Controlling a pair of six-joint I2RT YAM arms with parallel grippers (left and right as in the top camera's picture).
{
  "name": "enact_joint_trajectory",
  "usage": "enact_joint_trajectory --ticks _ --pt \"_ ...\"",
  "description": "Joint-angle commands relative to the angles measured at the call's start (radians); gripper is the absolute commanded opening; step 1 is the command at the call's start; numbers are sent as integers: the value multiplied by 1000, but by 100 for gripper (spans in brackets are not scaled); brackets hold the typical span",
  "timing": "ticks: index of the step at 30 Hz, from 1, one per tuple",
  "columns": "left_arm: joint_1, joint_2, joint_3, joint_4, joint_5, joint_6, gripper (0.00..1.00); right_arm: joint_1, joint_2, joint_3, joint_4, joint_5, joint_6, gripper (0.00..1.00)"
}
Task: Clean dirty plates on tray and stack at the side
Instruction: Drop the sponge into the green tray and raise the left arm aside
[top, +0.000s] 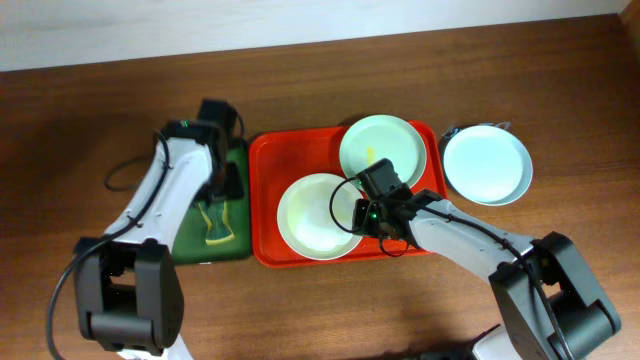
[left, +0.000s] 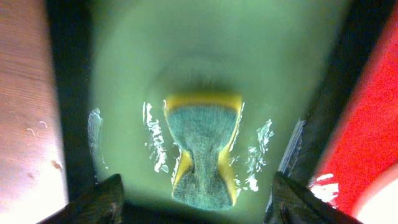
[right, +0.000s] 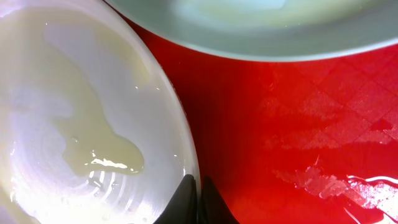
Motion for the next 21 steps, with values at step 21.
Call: enact_joint_trajectory --ticks 21 --pt "345 -19 397 -141 413 144 99 5 -18 129 -51 -124 34 4"
